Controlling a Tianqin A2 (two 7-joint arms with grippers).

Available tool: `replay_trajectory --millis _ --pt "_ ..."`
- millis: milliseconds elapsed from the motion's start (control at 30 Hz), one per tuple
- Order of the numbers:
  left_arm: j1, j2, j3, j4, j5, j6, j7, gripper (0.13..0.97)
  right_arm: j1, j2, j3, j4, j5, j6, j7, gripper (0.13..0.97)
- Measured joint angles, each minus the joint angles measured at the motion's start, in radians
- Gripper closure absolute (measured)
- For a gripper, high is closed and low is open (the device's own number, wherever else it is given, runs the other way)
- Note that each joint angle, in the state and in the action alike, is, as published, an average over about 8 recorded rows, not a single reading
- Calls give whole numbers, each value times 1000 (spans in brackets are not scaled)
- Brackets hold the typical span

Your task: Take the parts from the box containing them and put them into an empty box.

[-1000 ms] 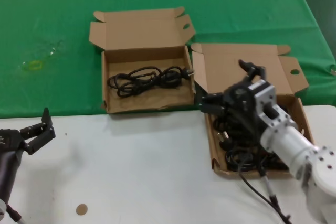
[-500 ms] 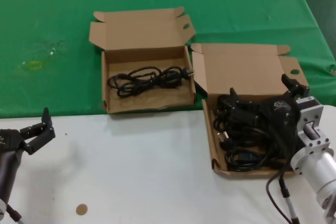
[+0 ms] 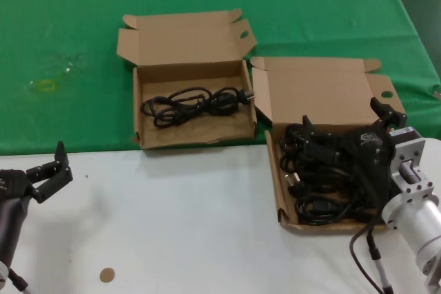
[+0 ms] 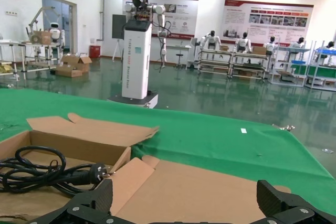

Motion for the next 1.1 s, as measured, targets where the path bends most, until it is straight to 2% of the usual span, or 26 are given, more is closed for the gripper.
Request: replay_trajectory --millis 1100 --pt "0 0 0 0 0 0 0 132 0 0 0 0 0 0 0 129"
